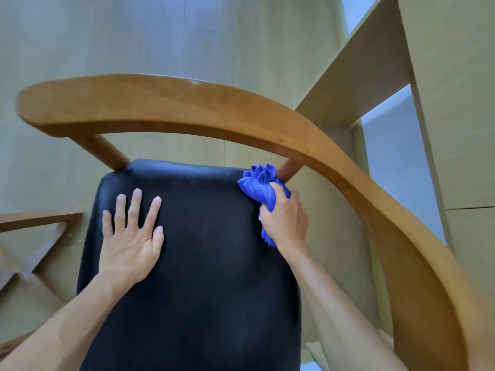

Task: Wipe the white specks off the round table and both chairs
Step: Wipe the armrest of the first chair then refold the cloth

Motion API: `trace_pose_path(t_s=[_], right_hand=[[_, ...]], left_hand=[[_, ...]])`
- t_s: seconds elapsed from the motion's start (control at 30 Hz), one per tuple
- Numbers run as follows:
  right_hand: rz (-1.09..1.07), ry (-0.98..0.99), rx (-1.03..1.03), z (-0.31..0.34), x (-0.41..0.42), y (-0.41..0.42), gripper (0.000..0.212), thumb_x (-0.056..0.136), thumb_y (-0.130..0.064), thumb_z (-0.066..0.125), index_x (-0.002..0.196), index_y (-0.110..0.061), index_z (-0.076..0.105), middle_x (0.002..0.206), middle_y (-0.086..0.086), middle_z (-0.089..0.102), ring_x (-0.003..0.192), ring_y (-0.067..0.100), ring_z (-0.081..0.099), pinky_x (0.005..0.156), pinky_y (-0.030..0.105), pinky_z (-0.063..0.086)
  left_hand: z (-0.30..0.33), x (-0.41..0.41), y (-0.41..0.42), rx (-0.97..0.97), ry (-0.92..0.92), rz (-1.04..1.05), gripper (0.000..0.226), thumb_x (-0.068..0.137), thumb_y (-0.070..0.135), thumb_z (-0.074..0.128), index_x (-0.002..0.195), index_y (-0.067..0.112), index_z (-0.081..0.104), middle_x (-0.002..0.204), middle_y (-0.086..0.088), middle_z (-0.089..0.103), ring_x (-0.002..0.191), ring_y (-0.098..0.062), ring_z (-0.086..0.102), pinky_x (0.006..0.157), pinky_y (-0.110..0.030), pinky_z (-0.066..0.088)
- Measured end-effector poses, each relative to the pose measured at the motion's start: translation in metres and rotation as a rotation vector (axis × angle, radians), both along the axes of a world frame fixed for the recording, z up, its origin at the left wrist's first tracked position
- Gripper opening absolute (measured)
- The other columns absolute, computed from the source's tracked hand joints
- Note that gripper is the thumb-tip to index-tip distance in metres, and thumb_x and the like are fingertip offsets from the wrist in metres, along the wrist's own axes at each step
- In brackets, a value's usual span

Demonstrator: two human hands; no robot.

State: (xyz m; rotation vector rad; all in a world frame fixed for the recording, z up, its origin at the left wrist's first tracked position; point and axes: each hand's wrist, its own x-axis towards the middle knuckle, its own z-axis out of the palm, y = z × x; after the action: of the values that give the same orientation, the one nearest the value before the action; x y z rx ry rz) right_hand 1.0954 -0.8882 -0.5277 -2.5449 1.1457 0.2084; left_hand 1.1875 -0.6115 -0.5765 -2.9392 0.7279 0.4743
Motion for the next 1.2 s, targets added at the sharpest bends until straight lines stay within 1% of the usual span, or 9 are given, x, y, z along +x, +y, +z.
trace_pose_path(t_s=[0.1, 0.23, 0.33, 0.53, 0.7, 0.87, 0.93, 1.1, 1.2], right_hand=[[-0.187, 0.058, 0.093, -0.003, -0.03, -0.001, 0.043, 0.087, -0.031, 0.056, 0.129, -0.033, 0.05, 0.114, 0.006, 0.054, 0.097, 0.032, 0.058, 0.084, 0.037, 0.048], [-0.541, 0.188, 0.226, -0.001, -0.112, -0.012, 0.011, 0.079, -0.026, 0.059, 0.089, -0.022, 0.061, 0.085, 0.002, 0.068, 0.073, 0.025, 0.062, 0.076, 0.038, 0.054], [-0.625, 0.078, 0.255, -0.001, -0.124, 0.007, 0.01, 0.081, -0.025, 0.059, 0.091, -0.026, 0.062, 0.084, 0.0, 0.067, 0.071, 0.022, 0.061, 0.075, 0.038, 0.054], [-0.314, -0.205, 0.097, -0.009, -0.028, 0.035, 0.047, 0.086, -0.03, 0.064, 0.132, -0.026, 0.053, 0.117, 0.006, 0.054, 0.099, 0.029, 0.057, 0.079, 0.035, 0.045], [0.356, -0.213, -0.041, -0.013, 0.033, 0.155, 0.054, 0.058, -0.029, 0.076, 0.11, -0.022, 0.063, 0.088, 0.007, 0.056, 0.063, 0.024, 0.049, 0.051, 0.03, 0.041], [0.805, -0.345, -0.209, -0.023, -0.014, 0.106, 0.046, 0.061, -0.027, 0.07, 0.107, -0.025, 0.065, 0.086, 0.007, 0.056, 0.061, 0.026, 0.044, 0.05, 0.031, 0.036], [0.788, -0.304, -0.256, -0.023, -0.018, 0.056, 0.049, 0.061, -0.025, 0.071, 0.109, -0.024, 0.067, 0.088, 0.01, 0.058, 0.063, 0.029, 0.049, 0.052, 0.033, 0.041], [0.059, -0.193, -0.12, -0.017, 0.001, 0.028, 0.054, 0.076, -0.019, 0.071, 0.129, -0.018, 0.058, 0.11, 0.016, 0.054, 0.086, 0.038, 0.056, 0.07, 0.042, 0.051], [0.329, -0.261, -0.095, -0.02, -0.041, 0.107, 0.059, 0.061, -0.019, 0.072, 0.118, -0.018, 0.061, 0.097, 0.014, 0.056, 0.068, 0.032, 0.053, 0.054, 0.034, 0.048]], left_hand=[[0.004, 0.003, 0.001, -0.006, 0.026, 0.006, 0.064, 0.091, 0.049, 0.008, 0.151, 0.029, 0.005, 0.161, -0.008, 0.0, 0.145, -0.031, -0.006, 0.114, -0.046, -0.007], [0.004, -0.002, -0.003, -0.013, 0.032, 0.02, 0.063, 0.092, 0.047, 0.01, 0.152, 0.028, 0.006, 0.161, -0.008, -0.001, 0.145, -0.031, -0.008, 0.114, -0.048, -0.008], [0.003, -0.001, -0.005, -0.044, 0.034, 0.034, 0.058, 0.098, 0.04, 0.022, 0.153, 0.028, 0.008, 0.161, -0.007, -0.007, 0.145, -0.028, -0.012, 0.114, -0.046, -0.011], [0.01, -0.002, -0.007, -0.081, 0.105, 0.061, 0.058, 0.099, 0.04, 0.021, 0.152, 0.033, -0.002, 0.16, -0.004, -0.013, 0.145, -0.026, -0.017, 0.116, -0.047, -0.008], [0.014, 0.01, 0.007, -0.235, 0.134, 0.045, 0.054, 0.097, 0.03, 0.037, 0.149, 0.022, 0.029, 0.161, -0.004, 0.012, 0.147, -0.029, 0.005, 0.117, -0.051, 0.009], [0.014, 0.019, 0.027, -0.365, 0.176, 0.016, 0.06, 0.087, 0.022, 0.036, 0.147, 0.019, 0.038, 0.158, 0.002, 0.019, 0.147, -0.019, 0.01, 0.119, -0.033, 0.006], [0.015, 0.016, 0.025, -0.363, 0.164, 0.034, 0.057, 0.091, 0.019, 0.038, 0.148, 0.021, 0.034, 0.159, 0.003, 0.016, 0.148, -0.019, 0.007, 0.118, -0.034, 0.003], [0.011, 0.01, 0.025, -0.281, 0.107, -0.013, 0.061, 0.095, 0.011, 0.046, 0.15, 0.024, 0.026, 0.16, 0.0, 0.012, 0.148, -0.023, 0.004, 0.118, -0.043, 0.005], [0.014, 0.006, 0.025, -0.222, 0.053, -0.02, 0.059, 0.095, 0.015, 0.048, 0.149, 0.027, 0.029, 0.16, -0.001, 0.018, 0.148, -0.025, 0.009, 0.117, -0.048, 0.009]])
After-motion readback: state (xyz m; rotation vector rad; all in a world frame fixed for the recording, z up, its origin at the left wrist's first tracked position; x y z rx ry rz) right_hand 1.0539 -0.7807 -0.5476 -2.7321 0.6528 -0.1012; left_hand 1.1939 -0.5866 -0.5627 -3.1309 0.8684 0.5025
